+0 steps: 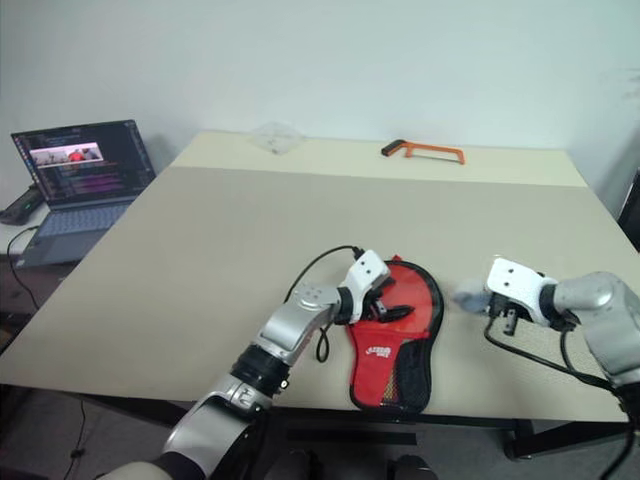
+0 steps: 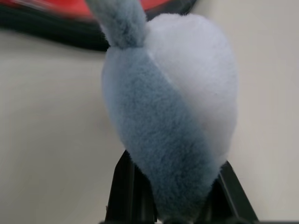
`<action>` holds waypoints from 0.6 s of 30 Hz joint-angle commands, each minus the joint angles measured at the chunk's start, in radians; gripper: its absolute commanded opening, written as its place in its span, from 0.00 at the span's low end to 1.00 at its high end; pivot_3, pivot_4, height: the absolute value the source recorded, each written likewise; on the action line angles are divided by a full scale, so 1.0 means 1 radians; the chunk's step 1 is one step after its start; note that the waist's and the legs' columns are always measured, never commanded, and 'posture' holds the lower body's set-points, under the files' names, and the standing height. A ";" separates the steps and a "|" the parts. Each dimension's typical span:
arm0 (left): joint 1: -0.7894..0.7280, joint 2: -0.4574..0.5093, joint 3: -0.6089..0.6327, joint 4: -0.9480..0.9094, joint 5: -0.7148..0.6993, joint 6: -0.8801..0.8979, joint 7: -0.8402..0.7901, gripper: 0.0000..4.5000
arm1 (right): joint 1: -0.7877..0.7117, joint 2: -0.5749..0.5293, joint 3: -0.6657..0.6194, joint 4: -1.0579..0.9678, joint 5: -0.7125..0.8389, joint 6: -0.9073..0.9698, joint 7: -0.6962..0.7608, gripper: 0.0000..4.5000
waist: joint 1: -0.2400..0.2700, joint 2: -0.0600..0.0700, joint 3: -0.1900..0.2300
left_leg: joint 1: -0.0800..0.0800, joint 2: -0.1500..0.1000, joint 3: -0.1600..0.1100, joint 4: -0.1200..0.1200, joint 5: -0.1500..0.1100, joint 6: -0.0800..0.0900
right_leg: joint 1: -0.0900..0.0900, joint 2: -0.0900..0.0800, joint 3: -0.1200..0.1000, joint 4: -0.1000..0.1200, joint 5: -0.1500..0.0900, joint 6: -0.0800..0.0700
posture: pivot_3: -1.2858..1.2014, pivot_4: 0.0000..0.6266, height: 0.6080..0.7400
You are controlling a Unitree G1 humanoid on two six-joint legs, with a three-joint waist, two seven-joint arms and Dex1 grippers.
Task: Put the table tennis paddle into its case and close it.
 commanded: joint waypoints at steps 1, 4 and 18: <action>0.011 -0.012 -0.049 0.074 0.025 0.013 -0.022 0.91 | 0.102 -0.076 -0.058 -0.137 0.093 -0.019 0.124 0.09 | 0.002 0.000 0.000 | 0.000 0.000 0.000 0.000 0.000 0.000 | 0.000 0.000 0.000 0.000 0.000 0.000 | 0.52 0.24 1.00; -0.009 -0.032 -0.054 0.087 0.026 0.009 -0.028 0.91 | 0.193 -0.095 -0.103 -0.237 0.192 -0.016 0.191 0.09 | 0.001 0.000 0.000 | 0.000 -0.001 0.000 0.001 0.000 0.000 | 0.001 -0.001 0.000 0.000 0.000 0.001 | 0.52 0.24 1.00; -0.068 -0.048 -0.060 0.199 0.060 -0.044 -0.040 0.91 | 0.531 -0.139 -0.010 -0.632 0.292 -0.013 0.242 0.08 | 0.001 -0.005 0.001 | 0.001 -0.014 -0.008 0.000 -0.002 0.000 | 0.009 -0.013 -0.005 -0.004 -0.006 0.007 | 0.52 0.24 1.00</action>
